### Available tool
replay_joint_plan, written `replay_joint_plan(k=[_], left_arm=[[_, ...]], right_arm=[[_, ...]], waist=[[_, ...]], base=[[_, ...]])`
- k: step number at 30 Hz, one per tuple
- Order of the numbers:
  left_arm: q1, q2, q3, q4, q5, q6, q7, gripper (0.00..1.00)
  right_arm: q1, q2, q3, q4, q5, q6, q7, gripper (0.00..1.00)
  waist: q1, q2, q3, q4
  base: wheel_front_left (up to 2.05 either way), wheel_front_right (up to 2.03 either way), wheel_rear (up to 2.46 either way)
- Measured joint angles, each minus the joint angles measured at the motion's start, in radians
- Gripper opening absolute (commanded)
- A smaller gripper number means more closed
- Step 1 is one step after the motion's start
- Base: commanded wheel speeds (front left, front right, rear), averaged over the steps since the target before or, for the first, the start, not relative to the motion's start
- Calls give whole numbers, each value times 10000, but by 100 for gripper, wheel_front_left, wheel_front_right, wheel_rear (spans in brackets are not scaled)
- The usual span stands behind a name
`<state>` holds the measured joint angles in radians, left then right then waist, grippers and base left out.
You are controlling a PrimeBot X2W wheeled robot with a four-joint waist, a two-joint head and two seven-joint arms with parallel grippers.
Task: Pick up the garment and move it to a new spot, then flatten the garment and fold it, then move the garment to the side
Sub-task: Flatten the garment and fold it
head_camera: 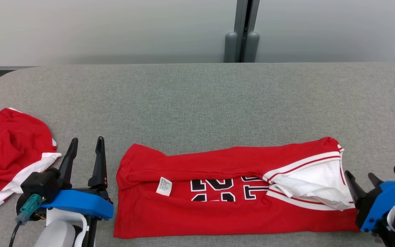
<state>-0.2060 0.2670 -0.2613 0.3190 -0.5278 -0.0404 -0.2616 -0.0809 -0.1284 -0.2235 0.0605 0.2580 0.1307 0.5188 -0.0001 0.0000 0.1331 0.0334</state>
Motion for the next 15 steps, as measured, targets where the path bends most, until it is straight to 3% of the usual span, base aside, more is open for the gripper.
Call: replay_joint_plan(k=[15], left_arm=[[-285,107,-105,270,15,48,94,100]], right_arm=[[-1788,109,-8,3127,-602,0,535,100]], waist=[[1,0,164,172]], base=[[0,0,0]])
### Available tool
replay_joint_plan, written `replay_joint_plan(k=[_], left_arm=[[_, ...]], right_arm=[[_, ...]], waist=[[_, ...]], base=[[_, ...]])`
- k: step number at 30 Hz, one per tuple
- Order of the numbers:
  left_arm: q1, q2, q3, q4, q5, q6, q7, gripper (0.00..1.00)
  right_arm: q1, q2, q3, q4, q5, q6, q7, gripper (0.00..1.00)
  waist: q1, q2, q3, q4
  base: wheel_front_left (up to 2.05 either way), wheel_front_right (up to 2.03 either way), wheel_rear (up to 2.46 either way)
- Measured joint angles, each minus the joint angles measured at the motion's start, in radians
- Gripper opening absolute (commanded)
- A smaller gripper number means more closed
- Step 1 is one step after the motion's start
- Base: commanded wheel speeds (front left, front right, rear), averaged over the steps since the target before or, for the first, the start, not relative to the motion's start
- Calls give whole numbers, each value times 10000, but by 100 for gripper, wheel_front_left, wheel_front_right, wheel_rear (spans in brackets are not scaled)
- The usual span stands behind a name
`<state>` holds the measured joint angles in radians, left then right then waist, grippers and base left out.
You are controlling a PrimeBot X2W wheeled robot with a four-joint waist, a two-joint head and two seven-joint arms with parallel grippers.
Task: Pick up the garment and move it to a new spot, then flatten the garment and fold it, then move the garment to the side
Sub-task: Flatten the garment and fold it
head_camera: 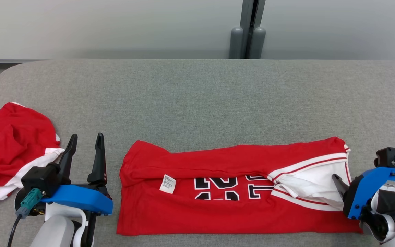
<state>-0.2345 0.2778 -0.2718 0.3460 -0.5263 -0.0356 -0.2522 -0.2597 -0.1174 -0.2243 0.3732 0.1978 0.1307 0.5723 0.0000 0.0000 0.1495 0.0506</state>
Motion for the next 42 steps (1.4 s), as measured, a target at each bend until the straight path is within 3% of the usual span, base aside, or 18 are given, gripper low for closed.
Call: replay_joint_plan(k=[9,10,11,13,20,32,37,42], left_arm=[[-132,-35,-119,-38,-21,-13,33,100],[-132,-35,-132,-38,-33,-13,33,100],[-132,-44,-148,-40,-40,-13,33,100],[-132,-56,-178,-40,-75,-13,33,100],[-87,13,-165,-113,-111,31,33,100],[225,86,-138,-357,-211,176,44,100],[282,123,-184,-451,-255,205,92,100],[284,169,-240,-477,-267,199,92,100]], right_arm=[[-637,84,-151,1250,-364,-2,71,100],[-659,69,-90,1304,-339,-6,69,86],[-670,50,4,1354,-291,-19,69,50],[-678,-40,249,1398,-247,-33,38,0],[-438,-495,349,892,33,6,-382,0],[667,-1549,-1342,-1693,-721,2,-13,0],[1063,-1415,-1252,-2752,-920,0,305,0],[1364,-846,-56,-3712,-376,0,677,0]], waist=[[0,0,121,171],[0,0,121,182],[0,0,119,191],[0,0,106,205],[0,0,-32,158],[0,0,-272,-59],[0,0,-358,-124],[0,0,-437,-78]], base=[[0,0,0],[0,0,0],[0,0,0],[0,0,0],[0,0,0],[0,0,0],[0,0,0],[0,0,0]])
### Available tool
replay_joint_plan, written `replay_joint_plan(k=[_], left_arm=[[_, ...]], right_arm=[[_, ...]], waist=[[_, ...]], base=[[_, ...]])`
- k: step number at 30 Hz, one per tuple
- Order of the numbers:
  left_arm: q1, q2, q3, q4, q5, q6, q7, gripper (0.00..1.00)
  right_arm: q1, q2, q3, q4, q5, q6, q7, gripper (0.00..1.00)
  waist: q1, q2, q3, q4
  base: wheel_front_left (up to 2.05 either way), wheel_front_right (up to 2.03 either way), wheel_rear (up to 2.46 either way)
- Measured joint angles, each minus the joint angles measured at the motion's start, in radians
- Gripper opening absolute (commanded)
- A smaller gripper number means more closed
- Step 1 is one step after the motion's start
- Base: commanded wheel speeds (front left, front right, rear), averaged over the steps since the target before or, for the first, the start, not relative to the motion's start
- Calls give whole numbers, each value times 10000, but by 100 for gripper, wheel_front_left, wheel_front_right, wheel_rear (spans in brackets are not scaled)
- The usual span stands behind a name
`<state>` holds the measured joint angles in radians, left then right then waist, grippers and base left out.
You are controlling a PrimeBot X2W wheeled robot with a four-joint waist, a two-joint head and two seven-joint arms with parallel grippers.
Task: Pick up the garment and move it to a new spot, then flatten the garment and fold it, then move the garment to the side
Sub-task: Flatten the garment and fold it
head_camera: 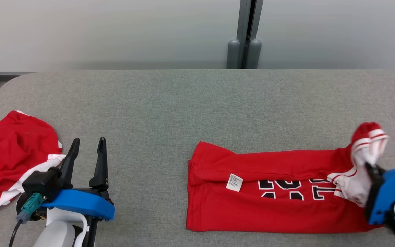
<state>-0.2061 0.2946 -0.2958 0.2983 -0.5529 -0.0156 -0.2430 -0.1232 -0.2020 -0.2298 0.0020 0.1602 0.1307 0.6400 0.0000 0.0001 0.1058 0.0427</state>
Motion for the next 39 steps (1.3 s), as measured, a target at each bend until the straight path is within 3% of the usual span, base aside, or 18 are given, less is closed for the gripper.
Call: replay_joint_plan(k=[9,22,37,38,39], left_arm=[[16,12,-54,-25,-54,31,29,100],[-193,-102,-359,-4,-90,-27,130,100],[-306,-211,-602,270,-92,-115,121,100],[-333,-224,-625,278,-92,-115,113,100],[-345,-232,-631,284,-92,-115,111,100]], right_arm=[[-60,734,2734,-418,654,0,-81,0],[-2293,1473,5390,2746,842,0,-1450,0],[-3708,1509,6890,5453,2123,0,-2782,0],[-3761,1511,6926,5588,2138,0,-2863,42],[-3795,1517,6945,5676,2201,0,-2963,100]], waist=[[0,0,-88,154],[0,0,76,534],[0,0,135,783],[0,0,133,795],[0,0,127,799]], base=[[0,0,0],[0,0,0],[0,0,0],[0,0,0],[0,0,0]])
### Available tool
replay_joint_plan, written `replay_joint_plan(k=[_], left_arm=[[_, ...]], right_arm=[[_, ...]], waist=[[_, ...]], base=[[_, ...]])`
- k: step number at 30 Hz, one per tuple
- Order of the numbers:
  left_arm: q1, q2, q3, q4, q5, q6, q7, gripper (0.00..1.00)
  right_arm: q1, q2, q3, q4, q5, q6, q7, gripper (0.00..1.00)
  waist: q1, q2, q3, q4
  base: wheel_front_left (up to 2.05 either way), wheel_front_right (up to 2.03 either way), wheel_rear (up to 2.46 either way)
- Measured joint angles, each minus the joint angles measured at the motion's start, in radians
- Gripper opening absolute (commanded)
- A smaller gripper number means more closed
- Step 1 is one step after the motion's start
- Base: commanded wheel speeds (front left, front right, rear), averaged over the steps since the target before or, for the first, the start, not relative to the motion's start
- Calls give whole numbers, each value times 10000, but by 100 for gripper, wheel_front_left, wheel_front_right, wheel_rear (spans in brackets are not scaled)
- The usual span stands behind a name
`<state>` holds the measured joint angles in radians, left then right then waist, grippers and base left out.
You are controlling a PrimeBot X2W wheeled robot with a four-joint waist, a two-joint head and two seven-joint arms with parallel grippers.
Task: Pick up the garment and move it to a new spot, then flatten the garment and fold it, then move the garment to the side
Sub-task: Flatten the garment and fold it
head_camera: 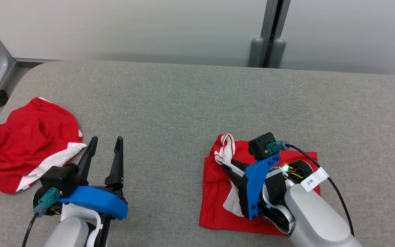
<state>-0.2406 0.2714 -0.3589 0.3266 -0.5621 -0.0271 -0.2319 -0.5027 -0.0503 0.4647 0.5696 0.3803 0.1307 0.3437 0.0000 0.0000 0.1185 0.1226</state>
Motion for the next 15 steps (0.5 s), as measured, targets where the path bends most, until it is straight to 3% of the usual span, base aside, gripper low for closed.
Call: replay_joint_plan(k=[9,15], left_arm=[[90,63,40,48,-36,10,-75,100],[277,199,180,-61,-107,92,-90,100]], right_arm=[[-60,15,77,-982,1463,0,-842,100],[250,-201,-1952,-2052,-211,0,-1670,100]], waist=[[0,0,-212,-140],[-1,0,-405,-341]], base=[[0,0,0],[0,0,0]])
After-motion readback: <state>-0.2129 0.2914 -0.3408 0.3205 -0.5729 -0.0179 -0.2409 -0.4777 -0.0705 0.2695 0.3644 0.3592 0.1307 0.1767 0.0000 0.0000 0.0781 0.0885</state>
